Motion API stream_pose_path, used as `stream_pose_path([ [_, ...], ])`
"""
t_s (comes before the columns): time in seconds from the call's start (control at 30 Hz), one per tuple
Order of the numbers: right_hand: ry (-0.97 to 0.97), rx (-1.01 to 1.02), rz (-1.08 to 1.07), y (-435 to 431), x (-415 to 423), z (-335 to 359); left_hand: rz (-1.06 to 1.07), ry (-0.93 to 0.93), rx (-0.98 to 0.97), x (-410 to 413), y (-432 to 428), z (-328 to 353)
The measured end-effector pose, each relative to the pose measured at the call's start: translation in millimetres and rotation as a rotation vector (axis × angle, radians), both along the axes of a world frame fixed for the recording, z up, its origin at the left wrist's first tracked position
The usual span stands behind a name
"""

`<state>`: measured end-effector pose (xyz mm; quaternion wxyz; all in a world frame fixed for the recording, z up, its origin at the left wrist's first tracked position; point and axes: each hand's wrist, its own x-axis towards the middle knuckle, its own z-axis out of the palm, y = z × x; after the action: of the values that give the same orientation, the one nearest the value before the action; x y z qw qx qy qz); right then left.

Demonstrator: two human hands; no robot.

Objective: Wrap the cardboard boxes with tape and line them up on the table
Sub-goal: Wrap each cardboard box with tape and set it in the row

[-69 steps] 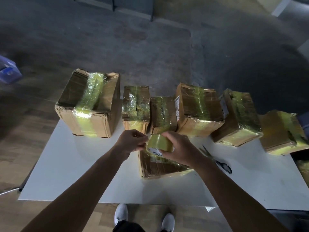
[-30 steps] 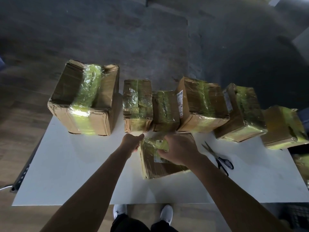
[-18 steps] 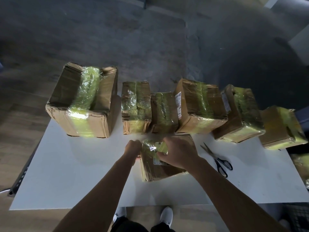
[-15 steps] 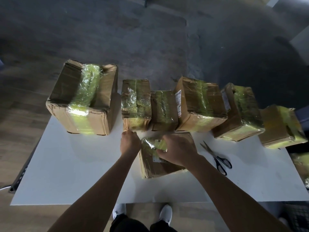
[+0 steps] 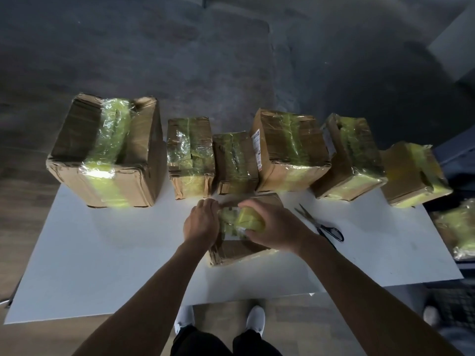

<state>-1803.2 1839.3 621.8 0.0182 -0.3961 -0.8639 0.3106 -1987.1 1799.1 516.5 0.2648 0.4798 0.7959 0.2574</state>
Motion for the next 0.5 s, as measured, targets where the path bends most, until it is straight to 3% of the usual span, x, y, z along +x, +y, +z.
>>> stream_pose_path([
  [0.2,-0.061,0.021,-0.058,-7,34,10,0.015,0.0,0.002,4,0,1],
  [0.37,0.093,-0.093,-0.158,-15,48,9,0.046,-0.025,0.012,5,-1,2],
  [0.5,0.055,-0.054,-0.144,-17,57,12,0.055,0.048,-0.011,8,1,3],
])
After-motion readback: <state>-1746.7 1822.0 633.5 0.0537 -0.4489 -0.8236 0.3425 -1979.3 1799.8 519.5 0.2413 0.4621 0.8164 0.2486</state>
